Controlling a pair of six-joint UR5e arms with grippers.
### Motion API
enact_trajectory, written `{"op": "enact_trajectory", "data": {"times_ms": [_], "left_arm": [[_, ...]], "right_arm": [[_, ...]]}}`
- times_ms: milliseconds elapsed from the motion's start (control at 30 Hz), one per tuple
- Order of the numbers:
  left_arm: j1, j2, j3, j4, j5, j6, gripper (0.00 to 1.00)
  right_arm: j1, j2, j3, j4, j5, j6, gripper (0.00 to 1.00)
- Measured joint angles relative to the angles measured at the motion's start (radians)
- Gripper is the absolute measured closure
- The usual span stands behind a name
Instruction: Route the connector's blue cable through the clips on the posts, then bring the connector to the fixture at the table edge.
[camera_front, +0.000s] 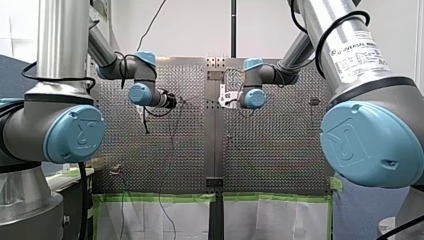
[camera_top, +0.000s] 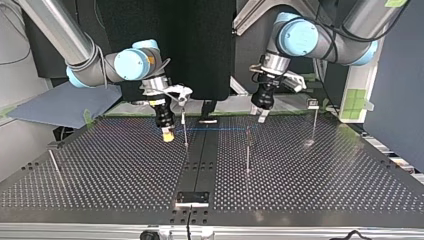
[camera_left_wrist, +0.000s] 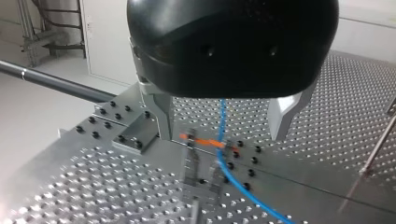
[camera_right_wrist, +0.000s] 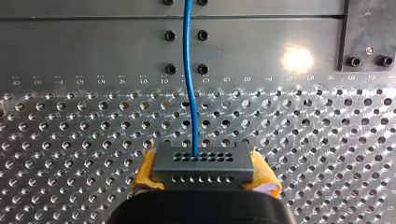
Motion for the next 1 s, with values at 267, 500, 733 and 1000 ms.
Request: {"op": "enact_trajectory", "data": {"times_ms": [267, 500, 733, 1000], "left_arm": [[-0.029, 0.027, 0.0, -0.021, -0.056, 0.056, 0.0], [-0.051, 0.028, 0.001, -0.022, -0.106, 0.106, 0.0], [-0.069, 0.028, 0.003, -0.025, -0.16, 0.162, 0.0], [-0.083, 0.027, 0.003, -0.035, -0.215, 0.229, 0.0]], "right_arm": [[-0.005, 0.0, 0.0, 0.012, 0.002, 0.001, 1.0], [-0.006, 0.0, 0.0, 0.015, 0.004, 0.002, 1.0], [-0.006, 0.001, 0.0, 0.018, 0.005, 0.002, 1.0], [-0.006, 0.001, 0.0, 0.023, 0.005, 0.002, 1.0]]}}
